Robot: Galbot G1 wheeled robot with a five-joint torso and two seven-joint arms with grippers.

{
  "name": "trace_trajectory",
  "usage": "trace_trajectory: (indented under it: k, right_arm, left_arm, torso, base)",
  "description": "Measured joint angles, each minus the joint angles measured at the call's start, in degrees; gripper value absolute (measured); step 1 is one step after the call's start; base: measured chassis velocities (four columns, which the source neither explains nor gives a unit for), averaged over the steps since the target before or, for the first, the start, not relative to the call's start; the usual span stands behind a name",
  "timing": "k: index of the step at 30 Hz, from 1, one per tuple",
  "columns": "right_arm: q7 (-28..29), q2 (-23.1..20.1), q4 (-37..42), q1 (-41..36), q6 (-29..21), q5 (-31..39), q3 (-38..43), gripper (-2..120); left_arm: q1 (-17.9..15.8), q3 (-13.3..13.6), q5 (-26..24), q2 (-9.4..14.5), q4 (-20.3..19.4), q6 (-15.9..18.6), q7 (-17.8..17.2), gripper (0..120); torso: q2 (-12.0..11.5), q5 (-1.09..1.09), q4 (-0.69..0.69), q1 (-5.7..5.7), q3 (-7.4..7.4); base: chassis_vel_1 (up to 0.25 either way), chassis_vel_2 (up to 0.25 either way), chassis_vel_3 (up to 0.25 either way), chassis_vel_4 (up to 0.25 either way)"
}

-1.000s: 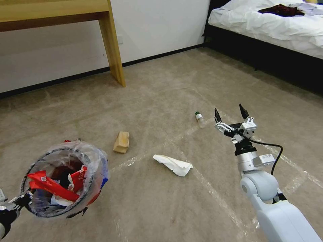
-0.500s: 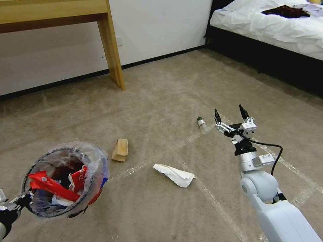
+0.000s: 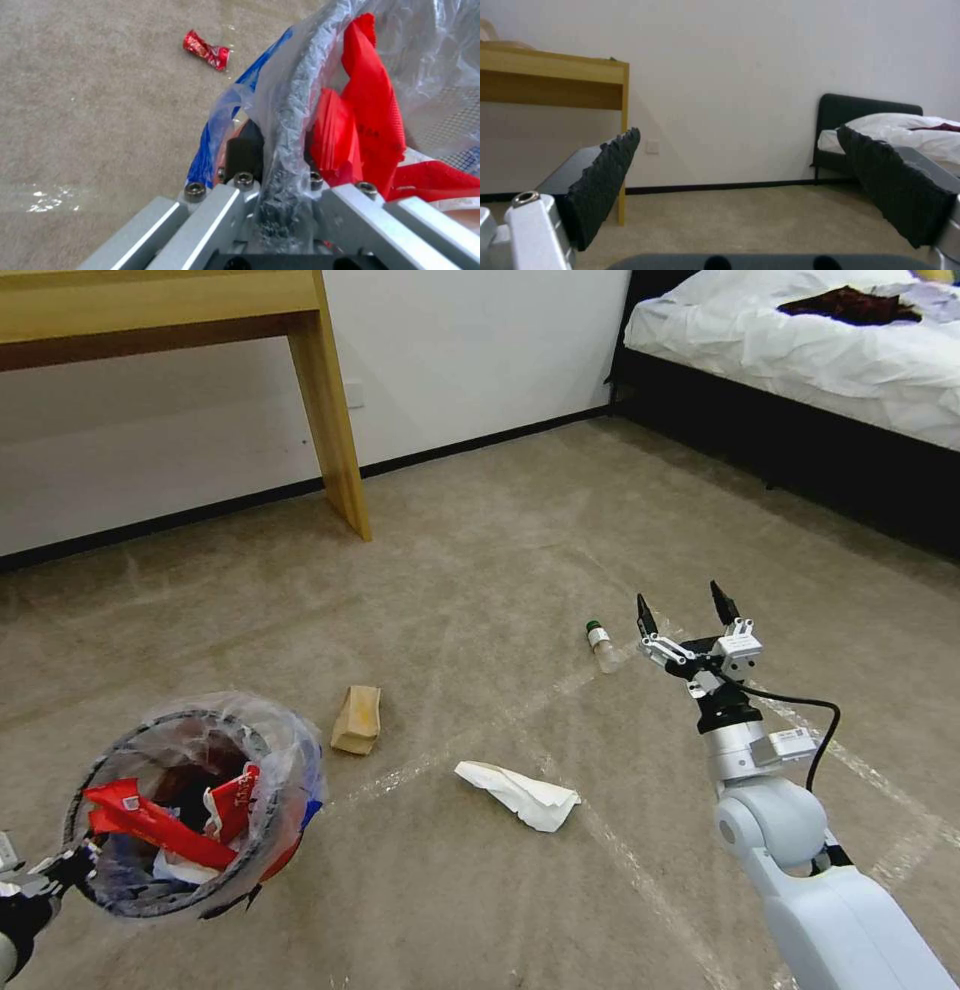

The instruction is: Pick up the trash bin and place the garbage on the floor into it.

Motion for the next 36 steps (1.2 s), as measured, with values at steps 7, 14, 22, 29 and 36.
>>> trace_trajectory:
  k: [7,14,22,29,36]
  right_arm:
    - [-0.01,0.07,0.08,-0.14,0.03,-0.24,0.01,100]
    - [0.03,-0.19,-0.27,0.43,0.1,-0.54,-0.22,100]
    - [3.11,-2.46,-1.3,2.64,-3.84,-0.64,-3.97,100]
    - [9.45,-11.15,-2.58,10.66,-21.9,6.16,-21.65,100]
    - [10.04,-18.24,-2.87,21.63,-40.12,14.92,-37.79,100]
  left_arm:
    - [0.02,-0.03,-0.04,-0.02,-0.03,-0.06,0.05,1]
    - [-0.31,-0.01,-0.04,-0.08,0.25,-0.1,0.08,1]
    - [-0.23,0.24,0.35,-0.42,0.69,-0.1,0.08,1]
    - [-0.44,0.67,0.82,-1.16,0.15,-0.1,0.06,1]
    - [-0.47,1.06,1.83,-1.99,-0.13,-0.12,0.66,1]
  torso:
    - [0.0,0.0,0.0,0.0,0.01]
    - [0.0,0.0,0.0,0.0,0.02]
    - [0.0,0.0,-0.01,0.0,0.01]
    - [0.0,0.01,0.01,0.0,0.01]
    - [0.0,0.01,-0.01,0.0,0.01]
  base:
    - [-0.07,0.074,0.071,-0.073]
    - [-0.048,0.059,0.063,-0.055]
    - [0.0,0.0,0.0,0.0]
    - [0.0,0.0,0.0,0.0]
    - [0.0,0.0,0.0,0.0]
